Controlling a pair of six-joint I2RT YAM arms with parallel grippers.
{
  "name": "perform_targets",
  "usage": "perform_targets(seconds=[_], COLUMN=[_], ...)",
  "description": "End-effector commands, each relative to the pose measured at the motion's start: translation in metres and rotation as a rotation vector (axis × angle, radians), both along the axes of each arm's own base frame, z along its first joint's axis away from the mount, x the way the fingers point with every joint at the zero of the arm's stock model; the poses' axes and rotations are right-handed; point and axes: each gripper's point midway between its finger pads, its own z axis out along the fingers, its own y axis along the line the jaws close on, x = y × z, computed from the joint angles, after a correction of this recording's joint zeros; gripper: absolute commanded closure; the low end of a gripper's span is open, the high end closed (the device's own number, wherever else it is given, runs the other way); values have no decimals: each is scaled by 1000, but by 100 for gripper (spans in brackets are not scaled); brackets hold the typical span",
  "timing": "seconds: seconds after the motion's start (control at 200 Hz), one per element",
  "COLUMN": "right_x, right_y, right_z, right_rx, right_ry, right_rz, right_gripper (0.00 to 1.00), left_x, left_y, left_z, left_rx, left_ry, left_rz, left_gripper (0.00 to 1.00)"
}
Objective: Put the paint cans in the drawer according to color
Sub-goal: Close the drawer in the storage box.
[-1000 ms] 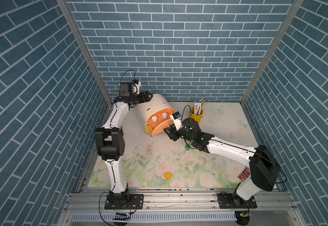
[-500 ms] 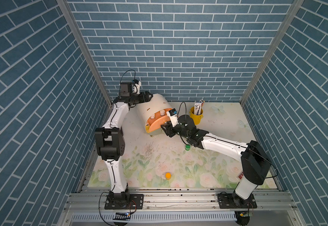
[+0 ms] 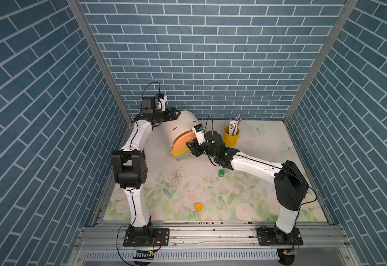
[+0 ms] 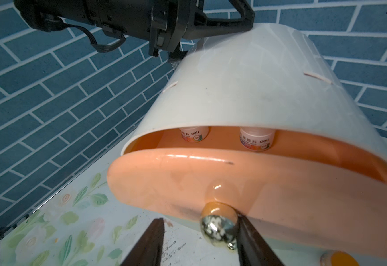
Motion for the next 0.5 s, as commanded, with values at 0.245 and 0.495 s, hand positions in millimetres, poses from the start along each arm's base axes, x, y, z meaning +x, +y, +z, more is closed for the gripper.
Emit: perform_targets(seconds=[0.245, 0.495], right_x=[9, 13], right_y=[17, 21], right_z=[5, 6], right_rx=[-7, -8], right_ry=[-41, -43], right_rz=[24, 23], right_gripper=[46, 45], left_x=[-5, -5], left_y=[-1, -1], left_z=[-8, -6], left_rx=[14, 17], left_ry=[16, 14], left_rz=[-30, -28], left_gripper=[17, 17])
